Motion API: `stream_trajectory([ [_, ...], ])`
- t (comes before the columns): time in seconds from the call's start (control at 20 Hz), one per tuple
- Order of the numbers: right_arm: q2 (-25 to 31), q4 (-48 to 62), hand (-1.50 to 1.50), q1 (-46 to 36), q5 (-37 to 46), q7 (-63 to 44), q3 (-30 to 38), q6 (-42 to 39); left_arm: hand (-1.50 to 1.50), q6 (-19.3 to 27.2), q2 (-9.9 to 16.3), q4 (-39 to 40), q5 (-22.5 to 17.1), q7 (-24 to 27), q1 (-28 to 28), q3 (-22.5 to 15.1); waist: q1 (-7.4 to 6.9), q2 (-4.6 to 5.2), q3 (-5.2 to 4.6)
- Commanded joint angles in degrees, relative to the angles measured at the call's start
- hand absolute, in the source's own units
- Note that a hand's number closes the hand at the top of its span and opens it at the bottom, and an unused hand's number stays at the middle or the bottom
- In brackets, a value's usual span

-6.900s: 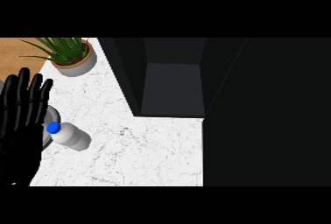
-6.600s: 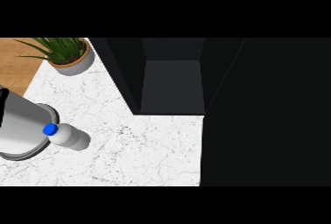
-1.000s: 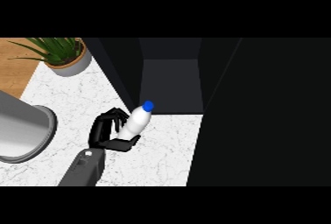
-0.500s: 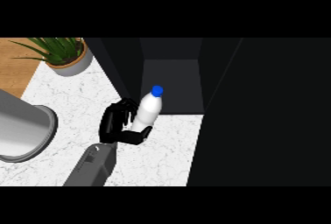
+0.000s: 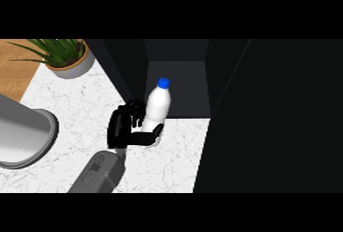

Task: Pick up the bottled water, place it into the cabinet and close the cabinet

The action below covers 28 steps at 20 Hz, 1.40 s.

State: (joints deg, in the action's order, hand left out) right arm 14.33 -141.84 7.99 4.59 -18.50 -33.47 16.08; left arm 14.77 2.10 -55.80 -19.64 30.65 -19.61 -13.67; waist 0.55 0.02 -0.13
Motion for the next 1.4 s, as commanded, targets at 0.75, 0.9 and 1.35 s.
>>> stream_trajectory([
  [0.75, 2.46, -2.73, -1.50, 3.36, -2.69, 3.51, 1.52, -1.19, 1.50, 14.98, -0.99, -0.75, -0.54, -12.28, -15.14, -2.91, 2.58, 0.17, 0.19],
  [0.9, 2.34, -2.88, -1.50, 2.53, -2.61, 2.78, 2.37, -0.80, 1.50, 18.85, -1.93, 0.60, -1.86, -11.89, -14.90, -4.96, 3.51, 0.42, 0.10],
  [1.35, 3.16, -4.36, -1.50, 4.33, -2.98, 4.02, 0.51, -1.68, 1.50, 26.57, -0.91, 5.89, 3.23, -11.50, -17.68, -3.87, 4.76, 0.42, 0.14],
])
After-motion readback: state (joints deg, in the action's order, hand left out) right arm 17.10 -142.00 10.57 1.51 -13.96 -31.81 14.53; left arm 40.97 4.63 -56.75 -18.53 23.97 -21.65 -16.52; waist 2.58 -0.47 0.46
